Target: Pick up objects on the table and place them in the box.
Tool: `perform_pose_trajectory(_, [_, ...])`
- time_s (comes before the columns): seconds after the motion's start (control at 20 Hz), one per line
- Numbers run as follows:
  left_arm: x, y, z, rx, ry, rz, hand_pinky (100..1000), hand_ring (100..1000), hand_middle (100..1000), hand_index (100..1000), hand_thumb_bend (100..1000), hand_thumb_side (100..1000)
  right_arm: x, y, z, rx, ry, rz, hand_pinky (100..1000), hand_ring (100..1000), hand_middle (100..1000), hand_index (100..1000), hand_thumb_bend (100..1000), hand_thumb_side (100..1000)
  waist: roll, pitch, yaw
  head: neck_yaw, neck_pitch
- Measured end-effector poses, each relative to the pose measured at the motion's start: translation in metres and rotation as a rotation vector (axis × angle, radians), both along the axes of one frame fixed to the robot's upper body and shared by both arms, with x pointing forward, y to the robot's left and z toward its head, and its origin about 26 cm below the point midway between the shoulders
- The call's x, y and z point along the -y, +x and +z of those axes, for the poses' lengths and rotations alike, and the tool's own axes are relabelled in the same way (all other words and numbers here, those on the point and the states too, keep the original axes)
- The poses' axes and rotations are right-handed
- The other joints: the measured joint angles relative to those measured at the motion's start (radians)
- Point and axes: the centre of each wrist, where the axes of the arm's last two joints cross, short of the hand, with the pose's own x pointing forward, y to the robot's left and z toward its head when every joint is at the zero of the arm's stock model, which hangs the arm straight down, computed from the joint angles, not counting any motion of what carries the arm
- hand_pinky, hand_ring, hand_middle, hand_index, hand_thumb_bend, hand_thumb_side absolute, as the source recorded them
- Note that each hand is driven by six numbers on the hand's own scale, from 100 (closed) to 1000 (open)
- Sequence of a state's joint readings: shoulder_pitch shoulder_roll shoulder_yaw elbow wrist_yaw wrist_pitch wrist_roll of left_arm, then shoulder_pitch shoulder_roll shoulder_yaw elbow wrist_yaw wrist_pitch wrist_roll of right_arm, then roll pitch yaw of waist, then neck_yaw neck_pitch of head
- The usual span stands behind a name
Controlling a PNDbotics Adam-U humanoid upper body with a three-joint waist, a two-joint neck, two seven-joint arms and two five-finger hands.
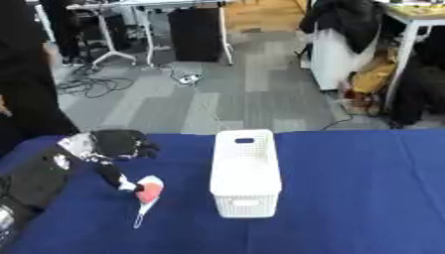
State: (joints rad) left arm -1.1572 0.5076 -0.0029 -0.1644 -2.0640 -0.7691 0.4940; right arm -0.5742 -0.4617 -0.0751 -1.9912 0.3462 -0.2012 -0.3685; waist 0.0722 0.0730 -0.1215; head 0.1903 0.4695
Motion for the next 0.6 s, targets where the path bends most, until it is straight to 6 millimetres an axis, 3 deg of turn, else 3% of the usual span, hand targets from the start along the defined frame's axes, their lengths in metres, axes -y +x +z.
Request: perform_pose_trajectory(0.6, [0.0031, 0.002, 0.0031, -0.162, 0.082, -0.025, 980, 940, 926, 926, 400, 1000, -0.0015, 0.0003, 0.0006, -0.003, 0.005, 0.013, 231, 424, 455, 1000, 148, 1000, 0.005, 0.0, 0.007, 0.022, 0.001])
